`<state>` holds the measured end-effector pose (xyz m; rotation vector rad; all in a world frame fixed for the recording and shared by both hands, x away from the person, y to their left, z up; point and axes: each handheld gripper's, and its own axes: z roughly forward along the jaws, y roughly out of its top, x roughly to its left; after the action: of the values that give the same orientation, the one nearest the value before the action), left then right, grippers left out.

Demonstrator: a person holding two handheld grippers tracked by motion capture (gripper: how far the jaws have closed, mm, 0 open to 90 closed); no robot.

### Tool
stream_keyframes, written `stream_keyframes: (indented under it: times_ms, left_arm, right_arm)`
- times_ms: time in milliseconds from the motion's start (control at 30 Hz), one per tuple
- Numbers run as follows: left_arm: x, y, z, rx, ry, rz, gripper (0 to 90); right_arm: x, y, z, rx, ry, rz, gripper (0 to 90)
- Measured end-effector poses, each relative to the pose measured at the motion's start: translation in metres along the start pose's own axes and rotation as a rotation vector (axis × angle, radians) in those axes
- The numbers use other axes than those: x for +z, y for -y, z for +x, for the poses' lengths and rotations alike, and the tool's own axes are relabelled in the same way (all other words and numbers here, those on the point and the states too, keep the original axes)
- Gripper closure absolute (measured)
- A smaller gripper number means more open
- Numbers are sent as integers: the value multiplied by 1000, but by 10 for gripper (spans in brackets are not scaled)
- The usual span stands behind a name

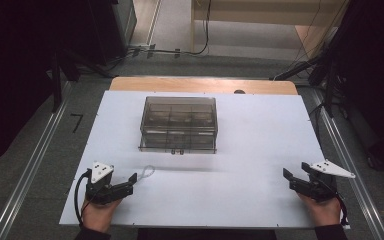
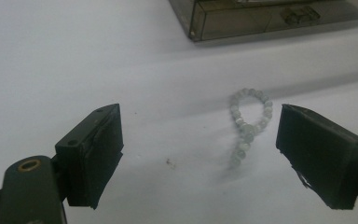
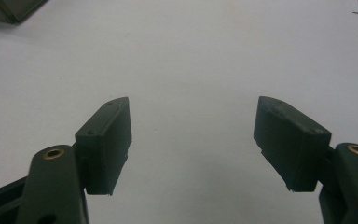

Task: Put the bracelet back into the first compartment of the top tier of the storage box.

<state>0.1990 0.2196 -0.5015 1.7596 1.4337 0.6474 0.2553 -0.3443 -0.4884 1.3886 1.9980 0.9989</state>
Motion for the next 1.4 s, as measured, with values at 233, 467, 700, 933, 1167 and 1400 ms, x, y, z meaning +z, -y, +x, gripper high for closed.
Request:
stream_keyframes:
  times_ms: [233, 467, 700, 933, 1167, 1400]
  left_arm:
    - [7, 0, -6, 29, 16, 34, 161]
    - [13, -1, -8, 39, 24, 56, 185]
    - [19, -2, -10, 56, 36, 76, 214]
    - [21, -2, -9, 57, 60, 91, 285]
    - [23, -1, -10, 62, 88, 101, 370]
    - [24, -1, -10, 64, 134, 117, 523]
  right_arm:
    - [1, 0, 1, 1, 1, 5, 257]
    - [2, 0, 2, -5, -3, 7, 258]
    - [3, 0, 3, -6, -7, 8, 259]
    - [2, 0, 2, -8, -11, 6, 260]
    - [3, 0, 3, -5, -12, 12, 262]
    - [3, -1, 3, -4, -13, 12, 265]
